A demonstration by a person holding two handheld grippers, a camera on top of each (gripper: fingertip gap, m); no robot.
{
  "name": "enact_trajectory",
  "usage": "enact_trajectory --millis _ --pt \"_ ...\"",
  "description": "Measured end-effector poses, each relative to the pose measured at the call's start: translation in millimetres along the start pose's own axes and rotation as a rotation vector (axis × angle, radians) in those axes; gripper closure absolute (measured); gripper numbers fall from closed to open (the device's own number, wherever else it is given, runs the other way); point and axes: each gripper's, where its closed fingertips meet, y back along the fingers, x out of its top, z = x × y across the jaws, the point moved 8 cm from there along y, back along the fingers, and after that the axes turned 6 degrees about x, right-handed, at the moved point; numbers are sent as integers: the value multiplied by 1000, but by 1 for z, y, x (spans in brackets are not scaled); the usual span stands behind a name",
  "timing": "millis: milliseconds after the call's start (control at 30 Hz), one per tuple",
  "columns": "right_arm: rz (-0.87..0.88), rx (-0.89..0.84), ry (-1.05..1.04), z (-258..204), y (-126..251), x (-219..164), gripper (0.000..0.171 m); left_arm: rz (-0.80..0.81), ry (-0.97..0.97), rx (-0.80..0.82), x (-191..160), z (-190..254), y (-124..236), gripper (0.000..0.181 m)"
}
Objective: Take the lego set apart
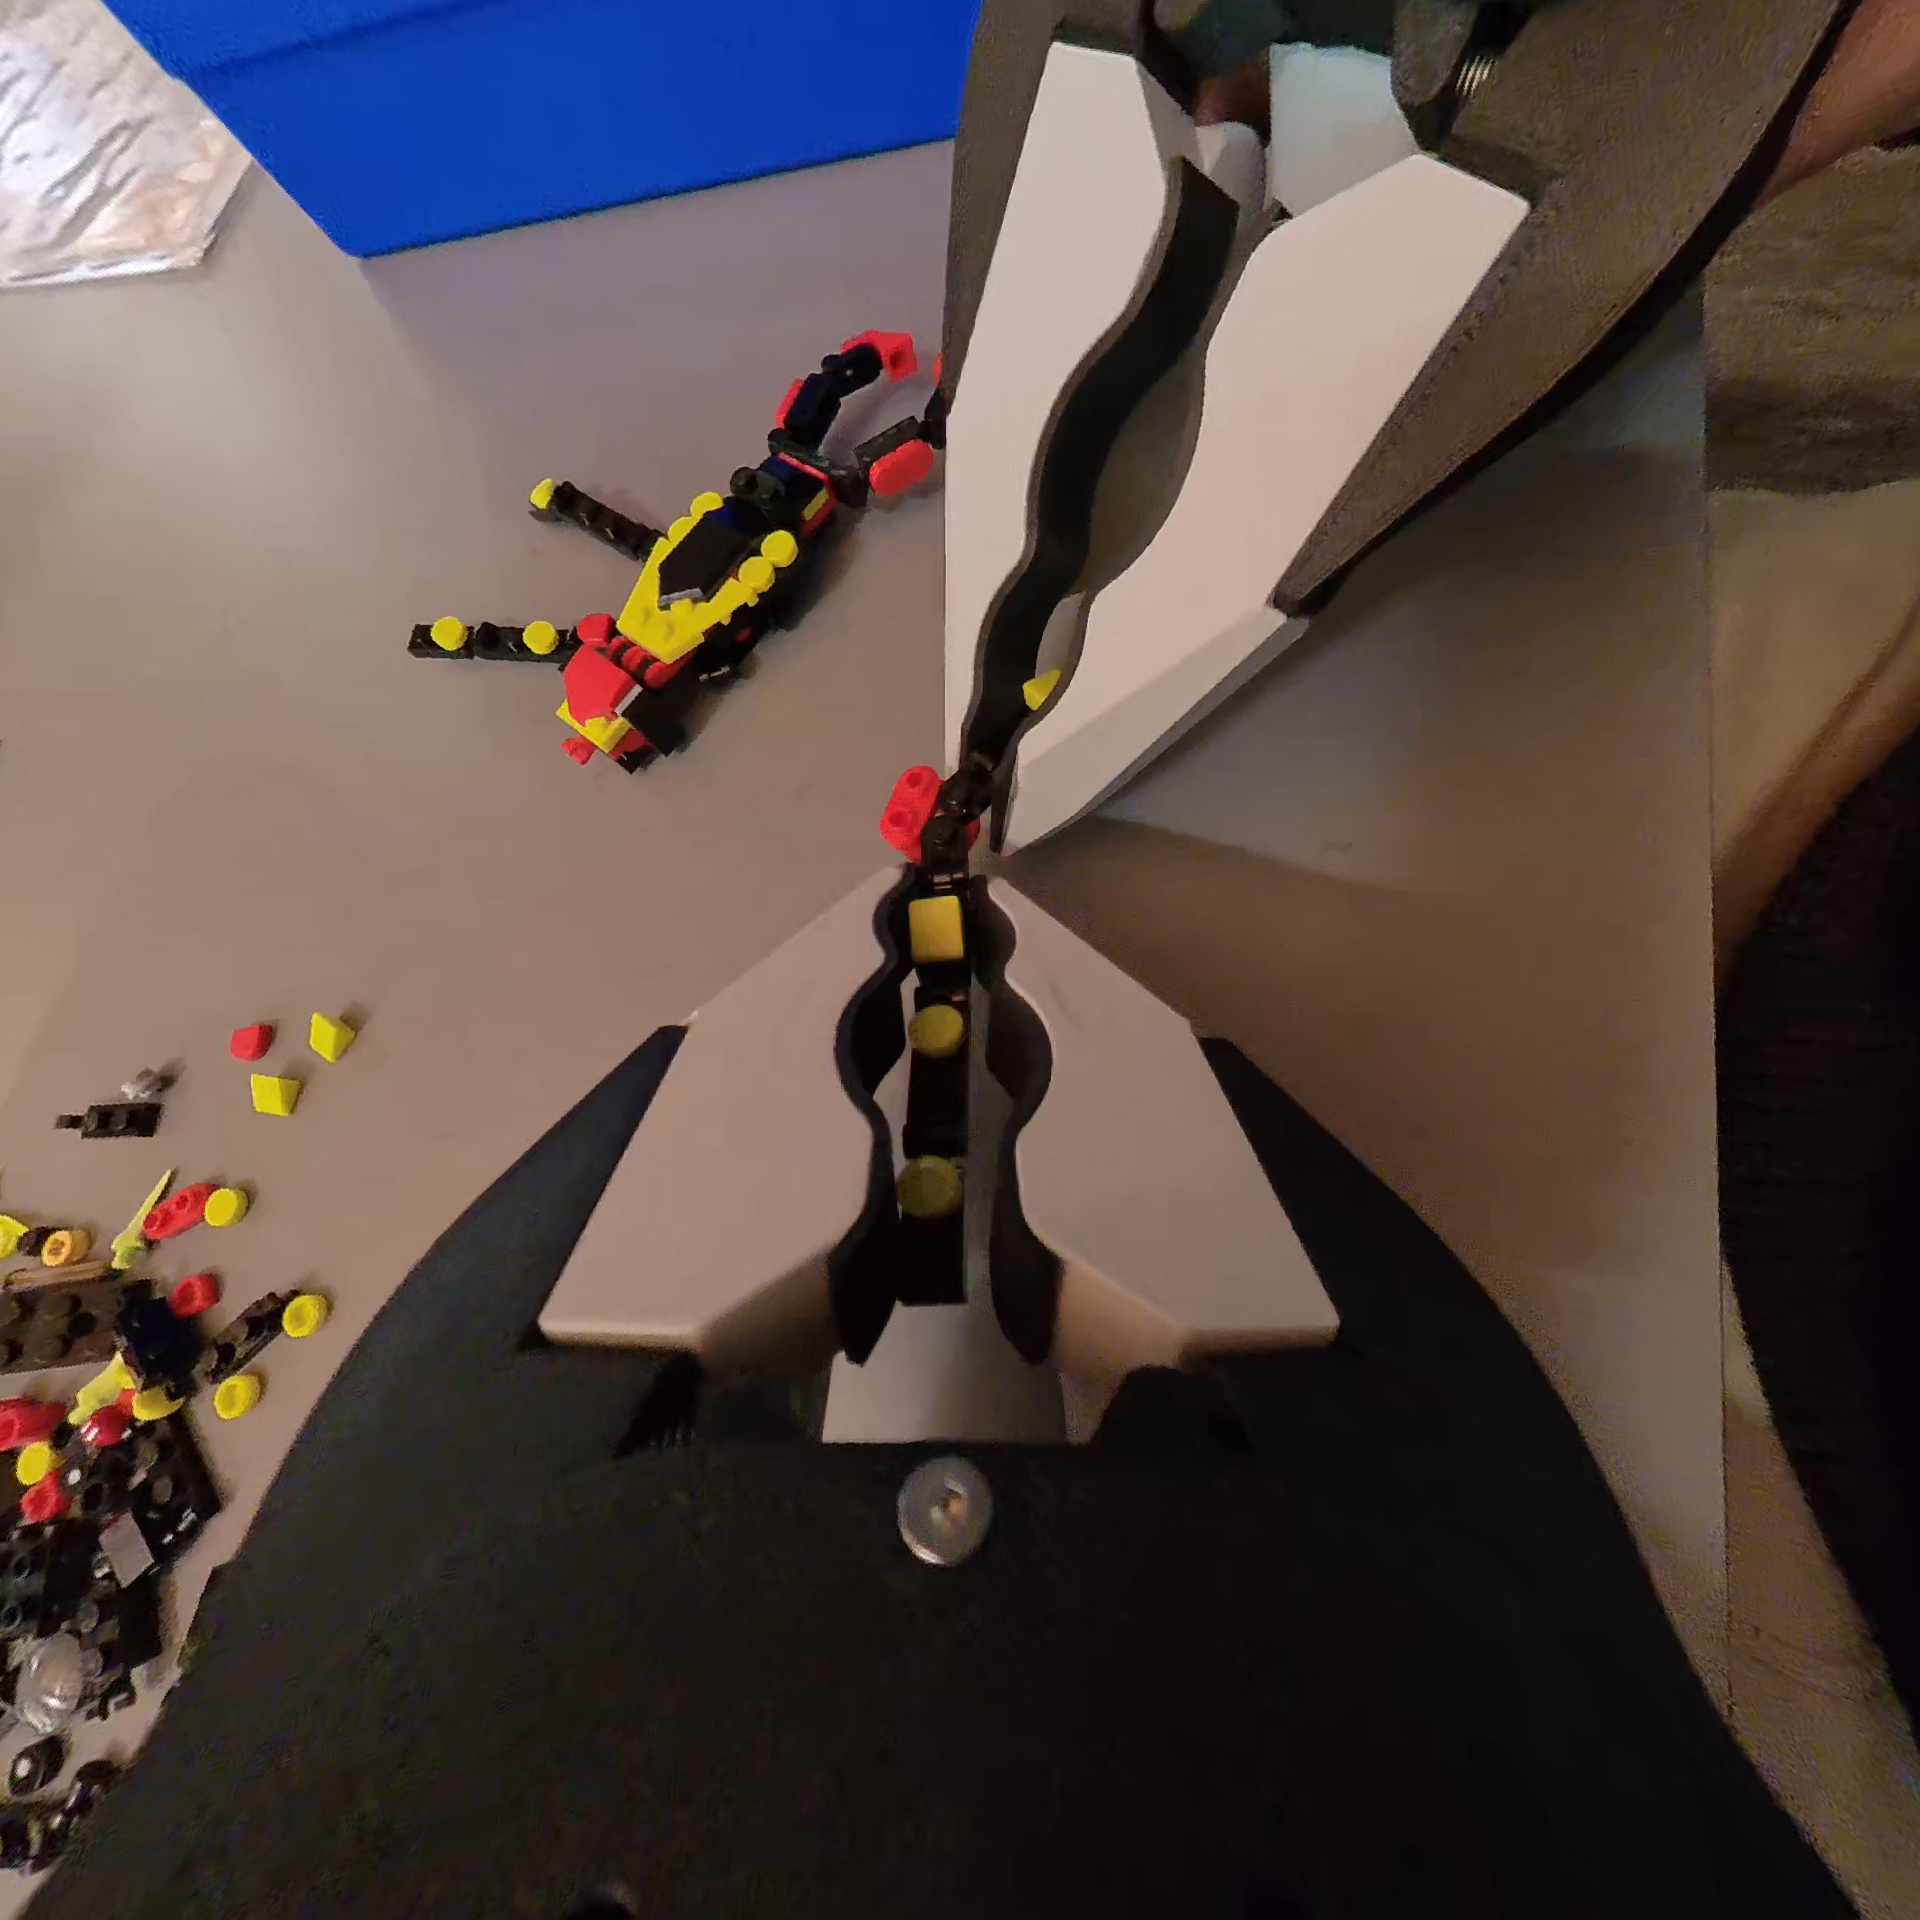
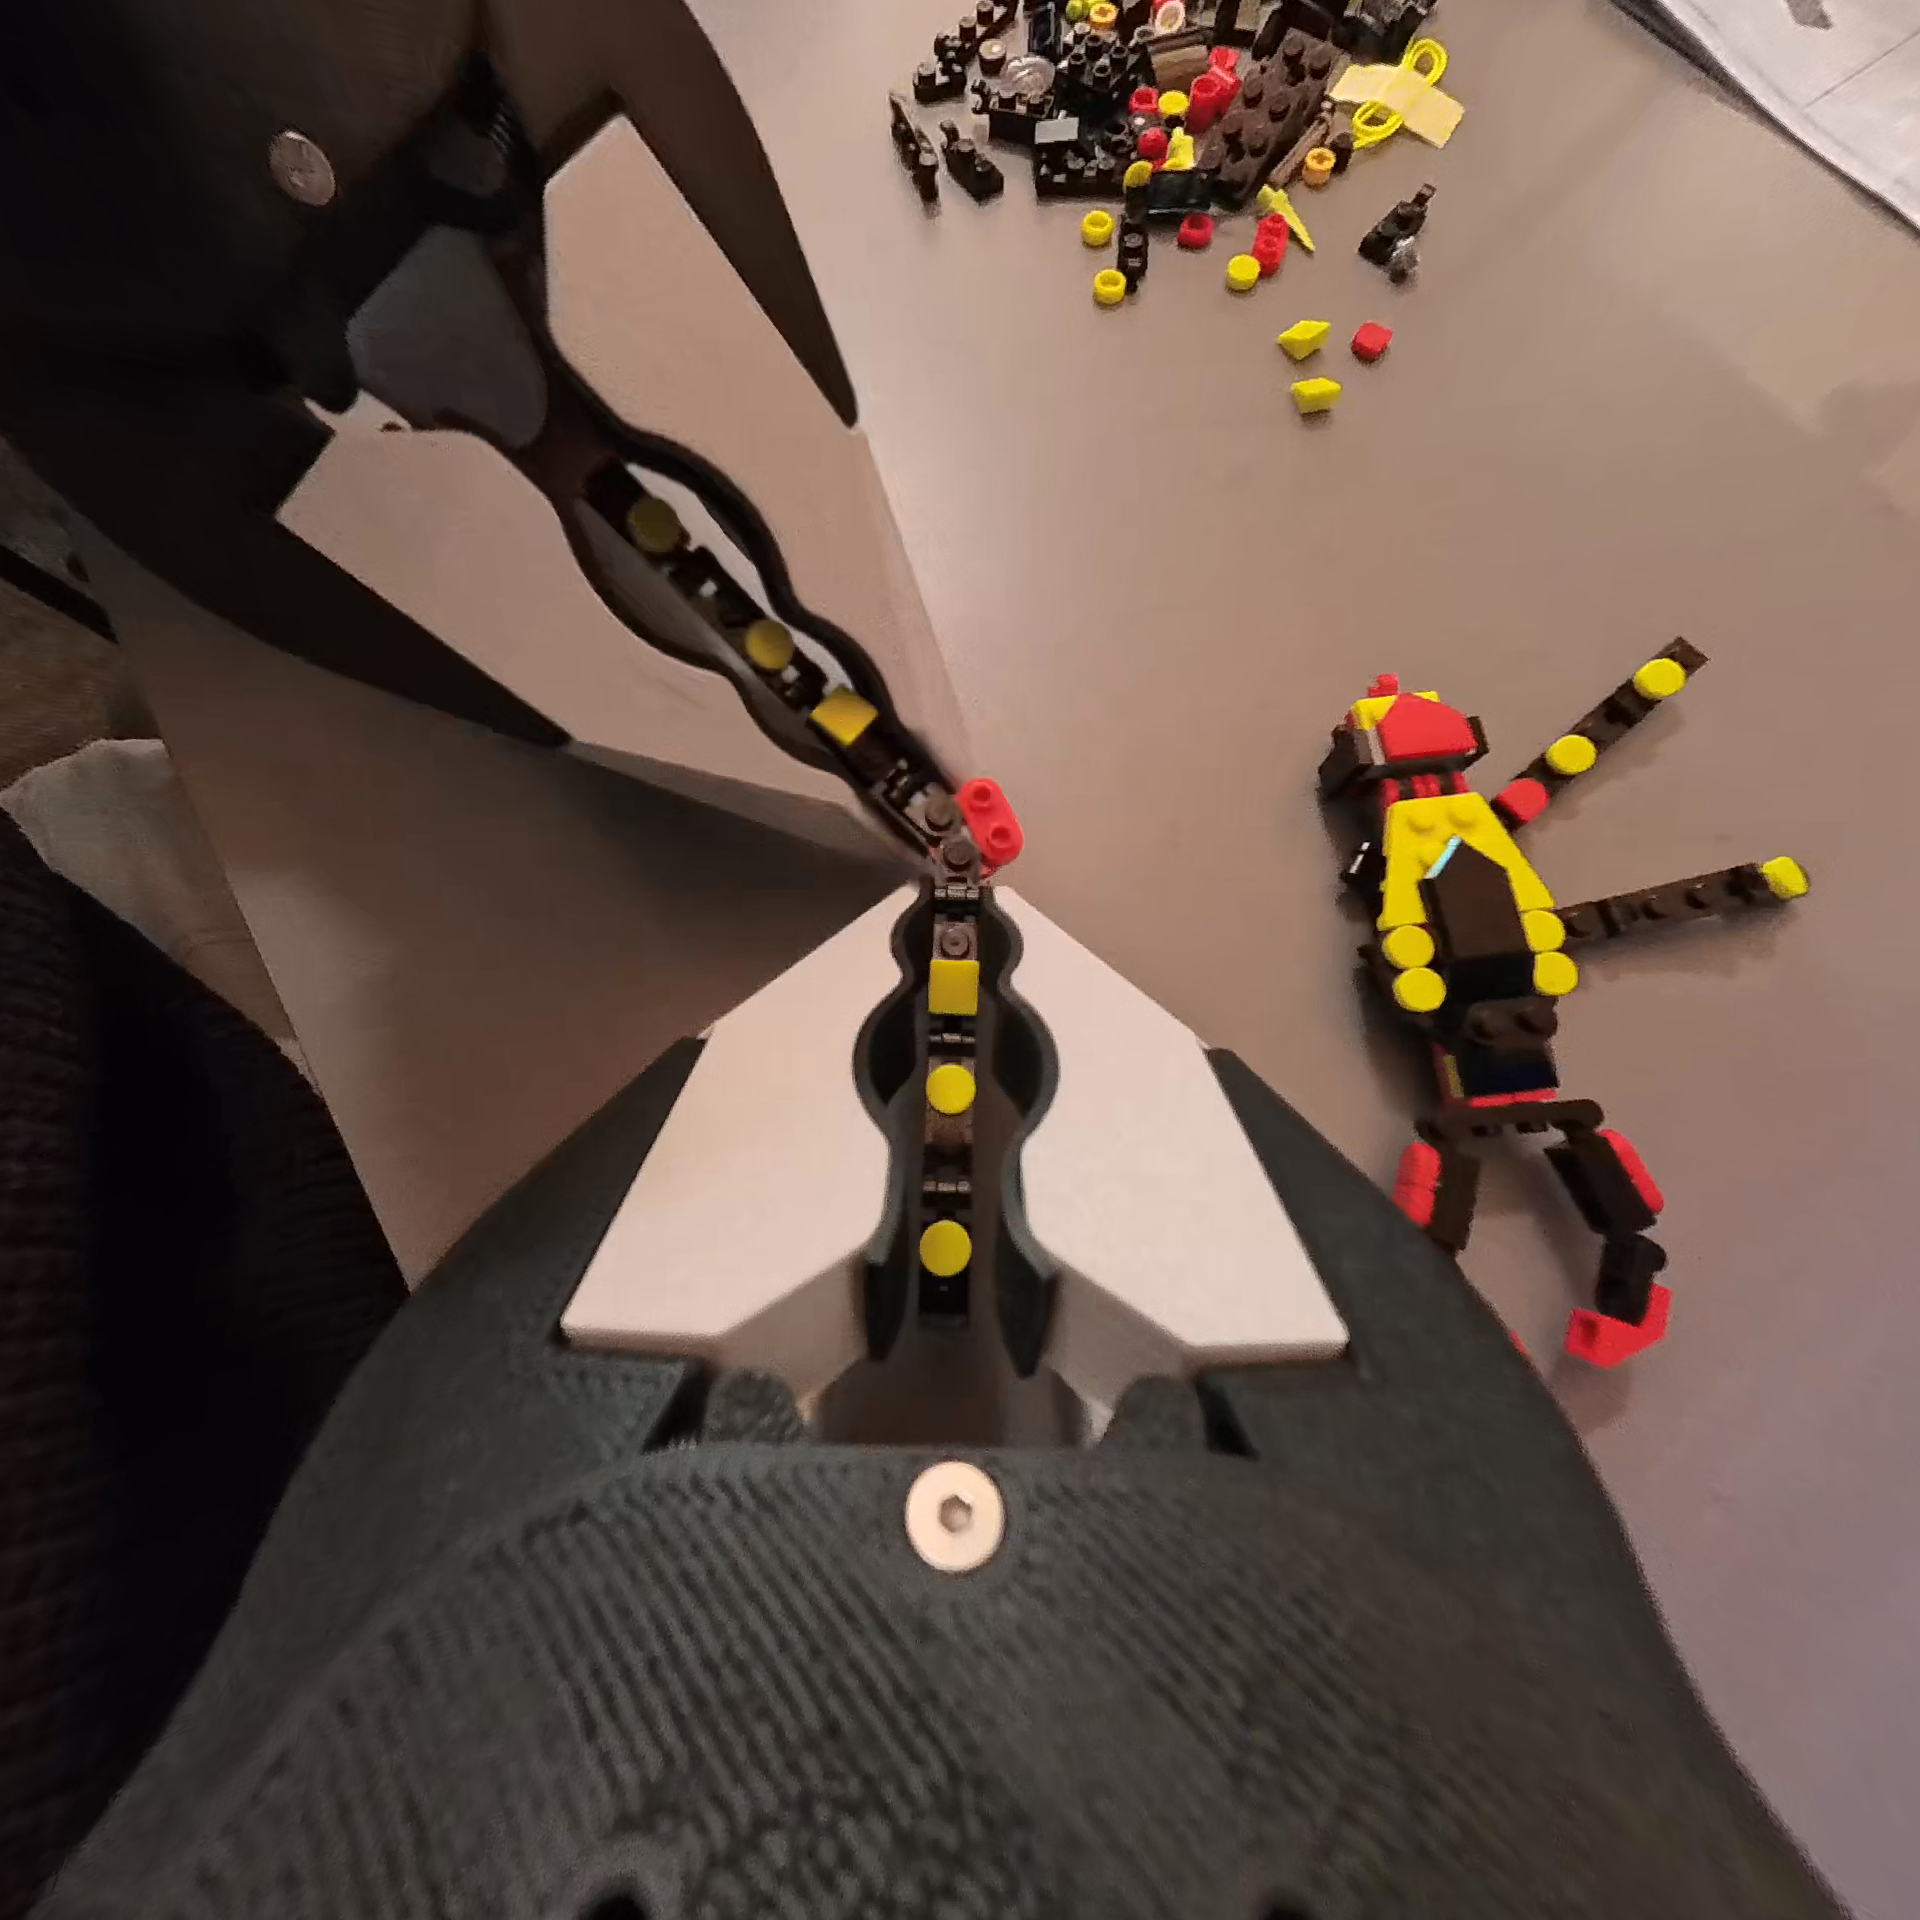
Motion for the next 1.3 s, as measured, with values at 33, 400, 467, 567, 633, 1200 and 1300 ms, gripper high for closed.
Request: enact_trajectory --millis 33,400,467,567,633,1200,1300 --pt "0 7 -4 0 0 0 164 1 2 -5 0 0 0 175" --pt "156 114 -163 3 11 9 164 -146 -20 -67 -7 4 0 174" --pt "278 132 -270 16 29 17 164 -121 -16 -89 -5 8 1 176" --pt "259 48 -262 35 46 9 164 -134 -5 -61 -6 3 1 175" --pt "245 38 -245 36 48 6 164 -125 36 -73 -7 -1 0 176" --pt "183 14 -12 6 19 11 142 -77 79 -29 -7 -9 2 176" --pt "211 110 -174 10 14 7 140 -14 46 -22 1 -6 6 177"
